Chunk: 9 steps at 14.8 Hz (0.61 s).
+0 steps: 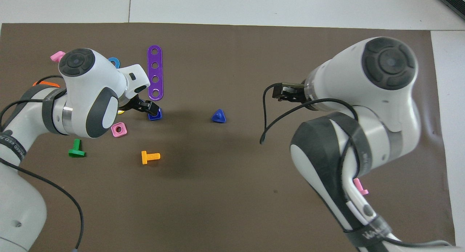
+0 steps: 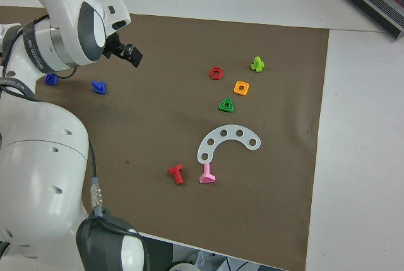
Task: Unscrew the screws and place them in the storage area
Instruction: 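Set the blue cube beside the purple strip while the right gripper reaches, then grasp the blue triangle with the right gripper while the left gripper withdraws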
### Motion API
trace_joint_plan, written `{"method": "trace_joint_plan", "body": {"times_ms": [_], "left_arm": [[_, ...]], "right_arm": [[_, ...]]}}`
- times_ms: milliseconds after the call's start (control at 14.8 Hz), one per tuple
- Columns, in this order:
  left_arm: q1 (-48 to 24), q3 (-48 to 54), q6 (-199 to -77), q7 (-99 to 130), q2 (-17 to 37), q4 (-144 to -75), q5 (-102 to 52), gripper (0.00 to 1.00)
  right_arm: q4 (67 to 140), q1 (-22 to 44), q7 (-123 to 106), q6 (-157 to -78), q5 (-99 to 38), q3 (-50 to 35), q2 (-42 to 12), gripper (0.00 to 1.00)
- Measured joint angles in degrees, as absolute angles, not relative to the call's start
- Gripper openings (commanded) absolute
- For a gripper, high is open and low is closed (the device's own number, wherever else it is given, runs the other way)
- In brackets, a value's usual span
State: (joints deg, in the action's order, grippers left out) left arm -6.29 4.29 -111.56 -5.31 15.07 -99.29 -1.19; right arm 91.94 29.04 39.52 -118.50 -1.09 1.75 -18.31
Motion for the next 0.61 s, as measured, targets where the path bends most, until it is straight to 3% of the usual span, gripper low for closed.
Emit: {"method": "trace_joint_plan", "body": {"times_ms": [475, 610], "left_arm": [[-0.7, 3.6, -97.0, -6.1, 0.3, -98.8, -1.2, 1.0], [0.4, 3.4, -94.5, -6.1, -2.5, -99.1, -1.2, 1.0]], "right_arm": [[84.4, 37.6, 43.7, -125.3, 2.3, 1.8, -32.3, 1.0], [83.6, 37.9, 43.7, -126.6, 4.4, 1.9, -34.5, 0.92]]}}
